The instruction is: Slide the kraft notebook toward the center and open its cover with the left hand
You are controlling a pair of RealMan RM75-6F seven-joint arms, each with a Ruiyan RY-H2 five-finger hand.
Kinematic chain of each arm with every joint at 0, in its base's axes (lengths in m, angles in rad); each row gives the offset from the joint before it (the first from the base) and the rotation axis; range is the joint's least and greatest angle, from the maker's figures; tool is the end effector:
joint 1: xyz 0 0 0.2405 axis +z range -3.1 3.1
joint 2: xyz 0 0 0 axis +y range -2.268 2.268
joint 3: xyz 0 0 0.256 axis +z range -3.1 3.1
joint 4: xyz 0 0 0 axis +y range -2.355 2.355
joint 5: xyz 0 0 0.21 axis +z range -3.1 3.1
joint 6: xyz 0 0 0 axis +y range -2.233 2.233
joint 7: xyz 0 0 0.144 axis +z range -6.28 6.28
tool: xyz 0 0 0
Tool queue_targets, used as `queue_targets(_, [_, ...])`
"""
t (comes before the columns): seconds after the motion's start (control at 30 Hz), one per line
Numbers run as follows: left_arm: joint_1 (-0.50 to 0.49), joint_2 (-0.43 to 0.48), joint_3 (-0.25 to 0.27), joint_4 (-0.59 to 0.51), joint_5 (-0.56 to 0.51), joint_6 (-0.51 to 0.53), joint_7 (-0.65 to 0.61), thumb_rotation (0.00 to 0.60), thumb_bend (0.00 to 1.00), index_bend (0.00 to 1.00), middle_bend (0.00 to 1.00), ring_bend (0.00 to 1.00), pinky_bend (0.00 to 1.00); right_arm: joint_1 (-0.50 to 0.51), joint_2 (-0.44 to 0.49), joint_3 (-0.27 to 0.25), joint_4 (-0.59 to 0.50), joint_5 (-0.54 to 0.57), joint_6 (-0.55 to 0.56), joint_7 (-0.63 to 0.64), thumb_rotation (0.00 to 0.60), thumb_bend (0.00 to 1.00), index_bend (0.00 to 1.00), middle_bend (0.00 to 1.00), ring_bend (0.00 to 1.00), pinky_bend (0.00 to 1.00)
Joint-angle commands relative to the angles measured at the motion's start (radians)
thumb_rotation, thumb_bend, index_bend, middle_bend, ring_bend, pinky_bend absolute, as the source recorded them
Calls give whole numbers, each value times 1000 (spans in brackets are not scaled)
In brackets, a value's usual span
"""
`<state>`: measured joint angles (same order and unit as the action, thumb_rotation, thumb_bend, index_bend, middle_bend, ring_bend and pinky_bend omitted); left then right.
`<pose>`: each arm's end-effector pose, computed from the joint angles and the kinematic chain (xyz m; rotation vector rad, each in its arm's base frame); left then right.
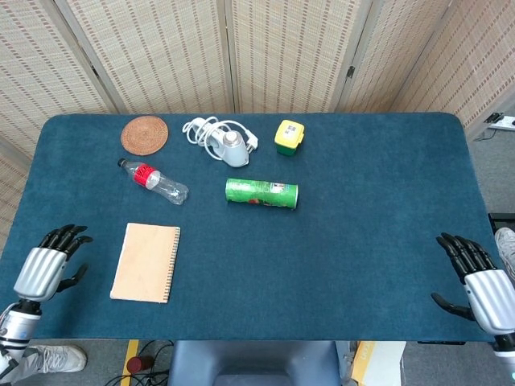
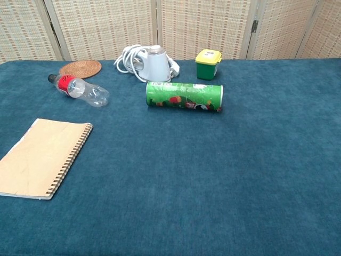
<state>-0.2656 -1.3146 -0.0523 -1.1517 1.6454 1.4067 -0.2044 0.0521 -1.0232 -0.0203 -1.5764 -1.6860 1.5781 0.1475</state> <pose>-0.3298 0.2481 0.1239 -1.6328 -0.7469 -0.9758 -0.3060 -0.1549 0.1838 1.5120 -0.8626 0.9982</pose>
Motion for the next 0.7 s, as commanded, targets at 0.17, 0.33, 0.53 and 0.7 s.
queue_targets(0.17, [-119, -148, 51, 327, 97, -38, -255, 600, 378, 329, 206, 156, 221, -19, 18, -4, -22, -7, 28, -5, 600, 205, 0, 105, 75, 114])
queue_targets(0.33, [-145, -232, 67, 502, 107, -27, -293, 600, 283, 313, 206, 156, 221, -30, 21, -6, -31, -3, 35, -8, 600, 205, 0, 105, 75, 114])
queue_targets(0.53, [-153, -311, 87, 677, 97, -31, -324, 600, 140, 262, 206, 156, 221, -31, 24, -6, -46, -6, 34, -26, 600, 205, 0, 105, 75, 114])
queue_targets(0.7, [-149, -364, 107, 818, 100, 2, -358, 600, 111, 246, 206, 156, 221, -30, 29, -4, -60, -7, 27, -41, 600, 205, 0, 105, 75, 114])
